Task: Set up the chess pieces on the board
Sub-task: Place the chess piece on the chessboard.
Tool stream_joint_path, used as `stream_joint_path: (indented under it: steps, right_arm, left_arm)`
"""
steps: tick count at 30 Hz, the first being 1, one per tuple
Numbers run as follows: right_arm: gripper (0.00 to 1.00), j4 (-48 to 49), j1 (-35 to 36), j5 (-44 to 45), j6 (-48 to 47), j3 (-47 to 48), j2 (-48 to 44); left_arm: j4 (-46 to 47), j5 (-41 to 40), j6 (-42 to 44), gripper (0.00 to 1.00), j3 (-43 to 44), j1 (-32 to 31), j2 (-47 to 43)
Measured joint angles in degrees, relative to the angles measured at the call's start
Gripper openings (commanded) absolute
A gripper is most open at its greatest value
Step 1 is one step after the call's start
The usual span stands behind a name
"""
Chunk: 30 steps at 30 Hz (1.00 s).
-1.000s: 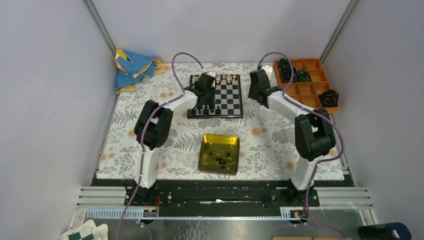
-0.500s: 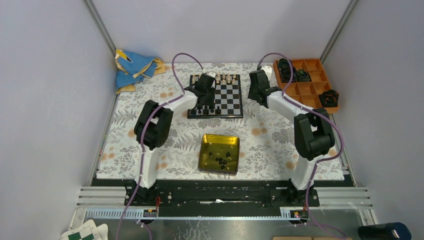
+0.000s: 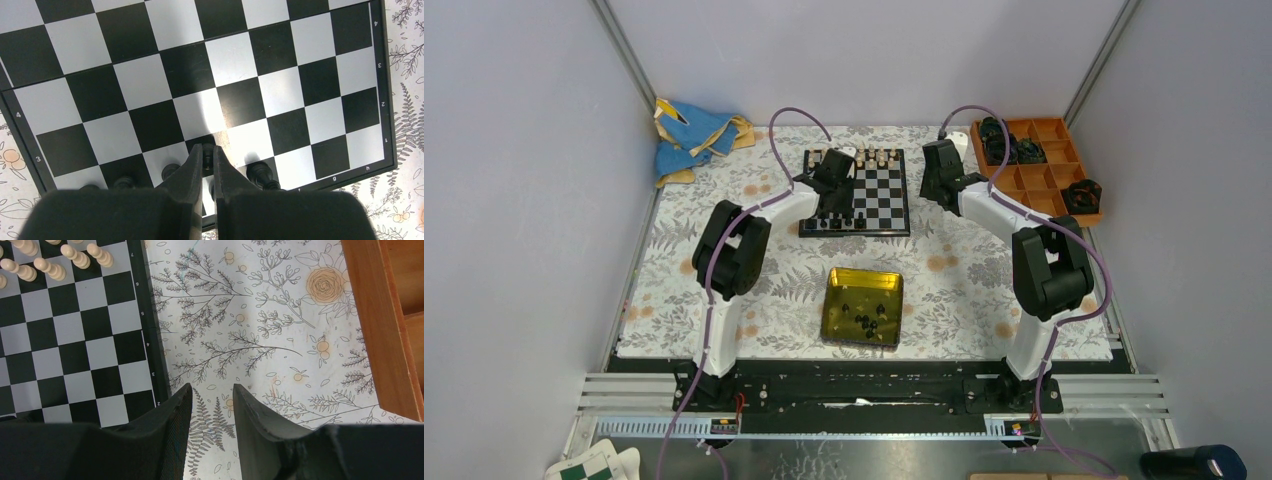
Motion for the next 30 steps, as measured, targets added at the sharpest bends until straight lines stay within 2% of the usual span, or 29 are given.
stream_joint_path:
  steps: [9,10,11,12,18,22,30]
  right_arm:
    - [0.42,0.02,-0.02,-0.57,0.02,0.0,0.0]
    - [0.42,0.02,-0.04,-0.59,0.02,0.0,0.0]
    - [0.42,0.02,-0.04,-0.59,0.02,0.0,-0.02]
    - [0.42,0.02,-0.04,-0.59,0.02,0.0,-0.02]
    - [0.42,0.02,-0.04,-0.59,0.02,0.0,-0.02]
    - [0.42,0.02,-0.04,-0.59,0.02,0.0,0.0]
    - [0.42,0.02,-0.07,-0.63,0.02,0.0,-0.02]
  left_arm:
    - [-0.02,0.0,0.0,0.0,-0.17,-0.04,-0.09]
    - [0.0,0.0,0.0,0.03,-0.17,-0.04,-0.09]
    - [0.0,0.0,0.0,0.14,-0.17,-0.04,-0.09]
    - [0.0,0.0,0.0,0.21,-0.17,-0.04,-0.09]
    - [-0.13,-0.04,-0.44,0.34,-0.17,-0.31,-0.09]
    - [-0.33,-0.11,-0.63,0.39,-0.17,-0.35,-0.09]
    - [-0.46,-0.87,-0.66,0.4,0.02,-0.35,-0.09]
